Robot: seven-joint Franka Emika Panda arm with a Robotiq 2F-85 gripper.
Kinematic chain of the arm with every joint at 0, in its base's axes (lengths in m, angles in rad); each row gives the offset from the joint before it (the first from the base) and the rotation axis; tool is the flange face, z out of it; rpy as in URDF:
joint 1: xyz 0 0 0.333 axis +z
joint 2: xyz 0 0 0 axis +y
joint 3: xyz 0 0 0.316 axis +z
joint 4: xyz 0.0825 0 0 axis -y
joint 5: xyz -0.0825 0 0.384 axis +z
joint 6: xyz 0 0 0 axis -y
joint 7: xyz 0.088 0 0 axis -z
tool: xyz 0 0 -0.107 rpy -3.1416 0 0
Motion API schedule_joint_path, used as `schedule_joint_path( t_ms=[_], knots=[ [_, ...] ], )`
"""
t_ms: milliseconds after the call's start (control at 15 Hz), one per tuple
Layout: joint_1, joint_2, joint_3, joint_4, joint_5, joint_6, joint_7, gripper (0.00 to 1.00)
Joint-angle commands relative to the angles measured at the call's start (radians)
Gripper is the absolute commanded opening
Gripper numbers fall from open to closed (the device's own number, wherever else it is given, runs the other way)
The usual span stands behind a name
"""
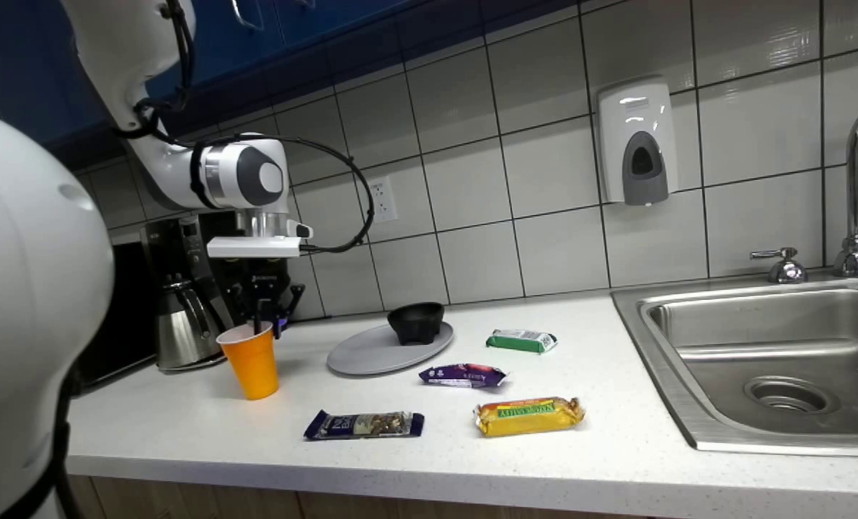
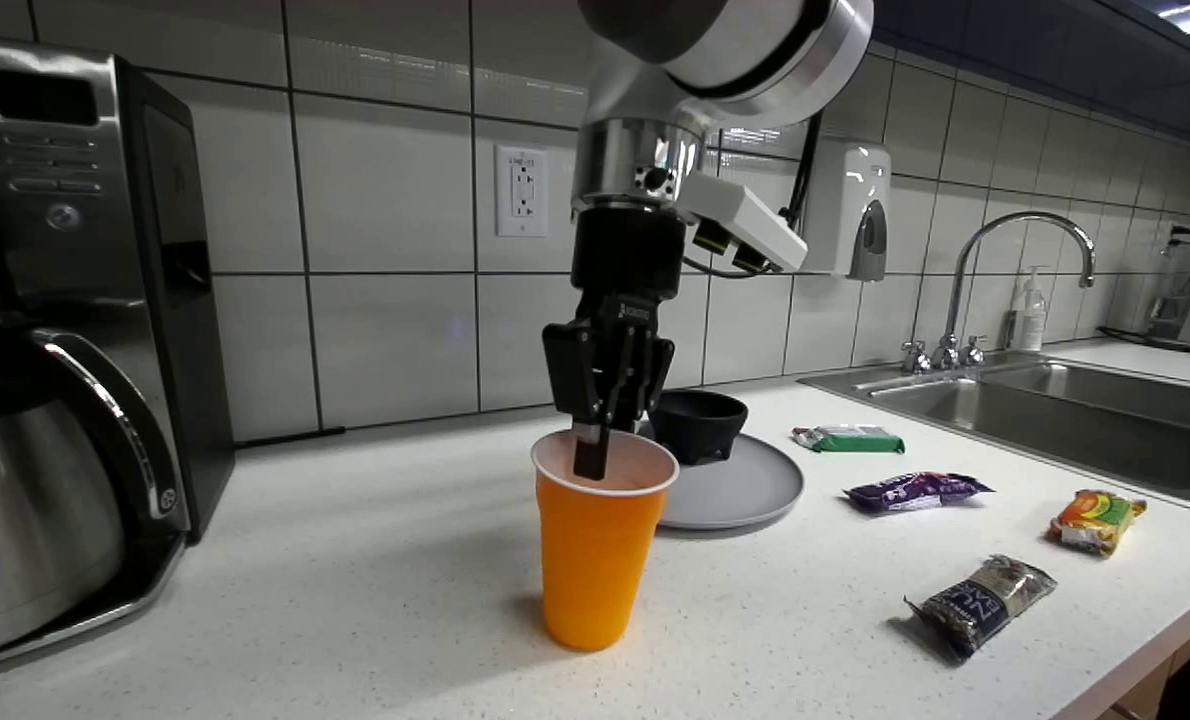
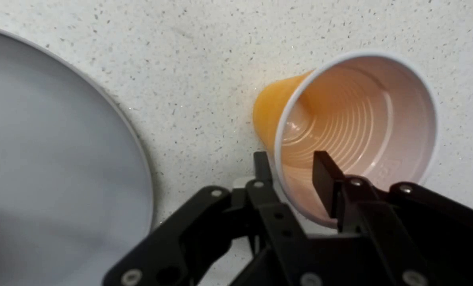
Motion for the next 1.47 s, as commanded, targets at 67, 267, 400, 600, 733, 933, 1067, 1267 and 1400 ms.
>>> schedule_joint_path(
  t_ms=[67,267,400,600,733,933,1067,1267,1400],
  knots=[
    [-0.019,-0.013,0.019,0.019,0.007,-0.049,-0.023,0.73],
    [-0.028,-0.036,0.020,0.037,0.017,-0.125,-0.059,0.97],
    [-0.031,-0.052,0.014,0.052,0.013,-0.172,-0.067,1.00],
    [-0.042,-0.066,-0.001,0.076,0.013,-0.214,-0.052,1.00],
    [-0.054,-0.072,-0.014,0.088,0.010,-0.224,-0.034,1.00],
    [-0.075,-0.081,-0.040,0.097,0.012,-0.221,0.000,1.00],
    [-0.088,-0.082,-0.061,0.100,0.011,-0.205,0.047,1.00],
    [-0.104,-0.080,-0.094,0.100,-0.007,-0.178,0.139,1.00],
    [-0.112,-0.077,-0.117,0.100,-0.031,-0.167,0.212,1.00]
  ],
)
